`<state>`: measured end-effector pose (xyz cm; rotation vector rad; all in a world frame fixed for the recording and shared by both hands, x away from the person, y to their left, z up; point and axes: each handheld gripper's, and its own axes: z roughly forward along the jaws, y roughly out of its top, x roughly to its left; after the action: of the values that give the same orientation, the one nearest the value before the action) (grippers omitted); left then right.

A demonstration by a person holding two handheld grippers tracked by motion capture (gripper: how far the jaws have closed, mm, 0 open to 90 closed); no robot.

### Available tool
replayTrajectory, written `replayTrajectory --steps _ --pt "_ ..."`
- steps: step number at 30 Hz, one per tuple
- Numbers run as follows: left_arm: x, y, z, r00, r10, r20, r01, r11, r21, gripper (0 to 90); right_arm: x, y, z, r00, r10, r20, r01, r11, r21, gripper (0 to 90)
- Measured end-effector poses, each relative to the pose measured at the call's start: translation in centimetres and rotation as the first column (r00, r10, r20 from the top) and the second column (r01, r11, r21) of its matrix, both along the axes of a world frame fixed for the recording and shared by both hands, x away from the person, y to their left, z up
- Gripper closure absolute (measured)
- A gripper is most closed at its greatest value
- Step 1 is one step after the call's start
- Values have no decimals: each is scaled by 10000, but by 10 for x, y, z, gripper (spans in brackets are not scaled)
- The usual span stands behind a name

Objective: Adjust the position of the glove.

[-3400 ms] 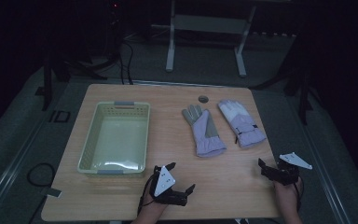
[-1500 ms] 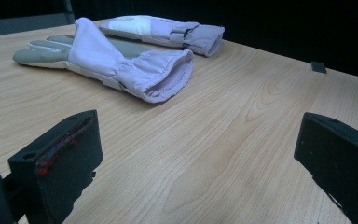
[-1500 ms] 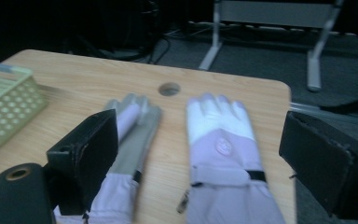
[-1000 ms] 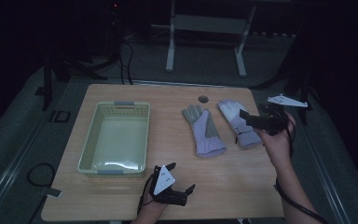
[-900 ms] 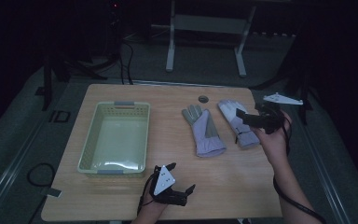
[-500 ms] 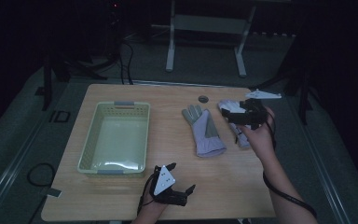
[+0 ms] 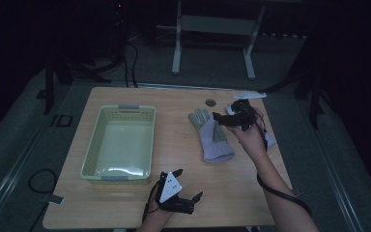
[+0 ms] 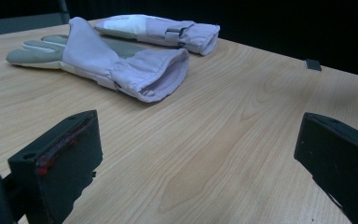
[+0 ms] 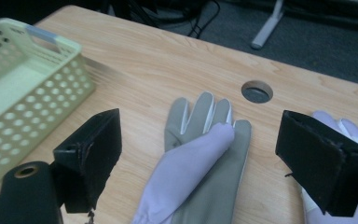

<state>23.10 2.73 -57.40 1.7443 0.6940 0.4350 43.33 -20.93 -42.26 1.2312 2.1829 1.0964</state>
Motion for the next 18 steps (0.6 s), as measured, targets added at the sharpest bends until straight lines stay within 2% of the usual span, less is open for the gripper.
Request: replayTrajectory --steps 2,4,11,18 --pt "0 0 0 10000 -6 -10 6 10000 12 11 4 2 -5 9999 19 -126 -18 10000 38 143" --pt "0 0 0 10000 13 -11 -13 10000 1 11 10 6 -11 9996 -58 -260 53 9998 -190 143" --pt "0 0 0 10000 9 -16 -8 10000 6 11 23 11 -27 9978 -232 -627 207 9990 -405 155" --pt "0 0 0 10000 -22 -31 22 10000 -10 11 35 15 -57 9896 -335 -1397 238 9972 -708 185"
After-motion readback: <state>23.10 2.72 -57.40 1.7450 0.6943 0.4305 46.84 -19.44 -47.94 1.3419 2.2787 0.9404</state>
